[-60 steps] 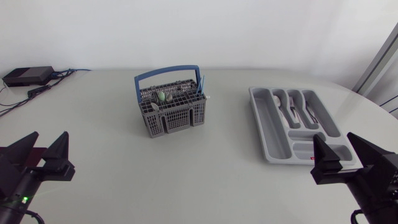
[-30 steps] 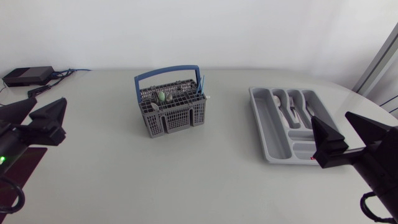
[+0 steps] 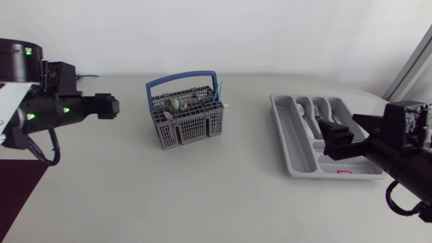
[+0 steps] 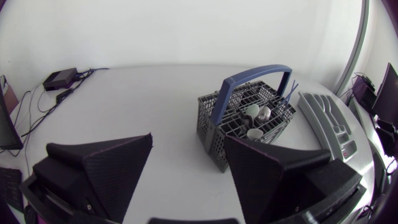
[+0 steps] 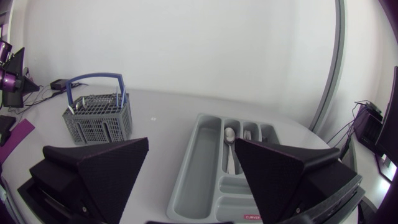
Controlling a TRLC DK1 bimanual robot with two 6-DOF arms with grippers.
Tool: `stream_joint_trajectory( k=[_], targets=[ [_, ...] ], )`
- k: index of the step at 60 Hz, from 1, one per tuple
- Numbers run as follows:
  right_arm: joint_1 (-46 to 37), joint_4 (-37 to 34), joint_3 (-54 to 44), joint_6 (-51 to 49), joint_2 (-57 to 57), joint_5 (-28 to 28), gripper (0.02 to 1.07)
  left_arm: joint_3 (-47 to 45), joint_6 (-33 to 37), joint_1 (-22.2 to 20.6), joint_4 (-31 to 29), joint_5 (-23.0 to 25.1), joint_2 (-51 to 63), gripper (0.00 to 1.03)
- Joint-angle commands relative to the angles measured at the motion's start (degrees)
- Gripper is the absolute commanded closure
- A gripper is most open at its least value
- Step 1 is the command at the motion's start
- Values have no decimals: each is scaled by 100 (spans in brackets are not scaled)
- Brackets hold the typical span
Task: Unload the cutlery basket into the drawer organizer.
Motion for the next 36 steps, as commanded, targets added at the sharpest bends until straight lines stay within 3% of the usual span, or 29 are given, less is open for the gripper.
stream_joint_trajectory(
  k=[1,5,16,24,36],
  targets=[
    [51,-235,300,-39,454,11,7,487,-192,-84,-88,-68,459,12],
    [68,-358,423,-118,700,-15,7,979,-69,-216,-291,-402,1013,12],
    [253,-578,590,-523,1113,-6,7,1920,1039,-629,-844,-656,2103,11],
    [253,-613,669,-1024,1254,-68,7,2280,1056,-717,-765,-639,2639,15],
    [297,-798,757,-1287,1280,-94,7,2350,977,-963,-44,-753,3096,25]
  ],
)
